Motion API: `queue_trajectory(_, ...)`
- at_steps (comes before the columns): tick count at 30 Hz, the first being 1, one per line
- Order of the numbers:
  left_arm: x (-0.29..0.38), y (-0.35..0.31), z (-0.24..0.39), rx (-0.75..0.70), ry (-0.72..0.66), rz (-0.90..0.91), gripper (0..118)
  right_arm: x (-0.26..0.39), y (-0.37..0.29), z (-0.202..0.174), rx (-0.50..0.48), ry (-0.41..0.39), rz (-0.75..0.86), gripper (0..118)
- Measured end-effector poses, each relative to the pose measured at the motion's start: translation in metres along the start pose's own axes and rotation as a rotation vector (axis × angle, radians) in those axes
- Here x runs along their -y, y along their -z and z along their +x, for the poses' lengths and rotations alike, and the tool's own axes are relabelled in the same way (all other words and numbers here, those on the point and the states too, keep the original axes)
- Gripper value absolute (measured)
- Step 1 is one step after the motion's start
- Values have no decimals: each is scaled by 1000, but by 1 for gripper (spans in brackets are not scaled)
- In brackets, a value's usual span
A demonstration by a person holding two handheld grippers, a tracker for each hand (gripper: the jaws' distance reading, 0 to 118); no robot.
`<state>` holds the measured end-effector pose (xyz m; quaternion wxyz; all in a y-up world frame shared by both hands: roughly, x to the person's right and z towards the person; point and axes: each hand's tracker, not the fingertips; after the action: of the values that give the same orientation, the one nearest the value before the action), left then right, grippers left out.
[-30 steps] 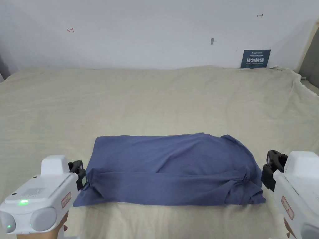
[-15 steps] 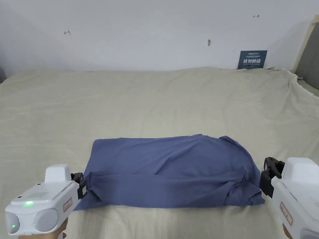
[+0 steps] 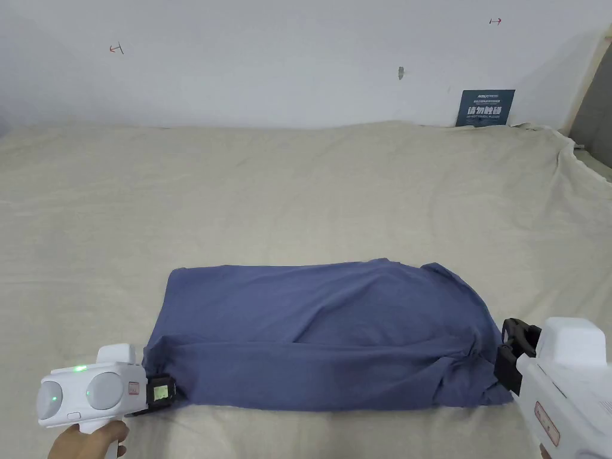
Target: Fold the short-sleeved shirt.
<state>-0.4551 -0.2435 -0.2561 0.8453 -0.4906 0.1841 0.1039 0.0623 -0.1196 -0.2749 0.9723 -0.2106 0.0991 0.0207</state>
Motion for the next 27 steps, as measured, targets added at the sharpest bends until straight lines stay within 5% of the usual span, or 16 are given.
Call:
queue_trajectory(2, 3, 9, 0, -29, -2, -11, 83, 2, 5, 1, 1, 0, -12, 0)
queue_trajectory(8, 11, 8, 3, 43, 27, 7, 8, 8, 15, 4, 9, 26, -69, 0)
queue_trajectory(11, 9, 4, 4, 51, 32, -9, 6, 18, 35, 17, 22, 59, -152, 7)
queue_trajectory(12, 9, 0, 3, 53, 32, 5, 6, 23, 44, 22, 26, 65, -188, 19)
queue_trajectory(14, 8, -8, 1, 70, 21, 36, 5, 31, 64, 30, 17, 66, -284, 69)
queue_trajectory(15, 7, -12, 0, 71, 21, 47, 5, 37, 76, 33, 21, 69, -327, 83)
queue_trajectory(22, -3, -27, -5, 97, 12, 96, 5, 69, 134, 42, 42, 128, -522, 84)
queue_trajectory(25, -3, -26, -4, 93, 22, 91, 5, 75, 147, 40, 52, 153, -548, 76)
queue_trajectory(27, -2, -24, -4, 91, 25, 85, 5, 79, 150, 38, 41, 168, -570, 59)
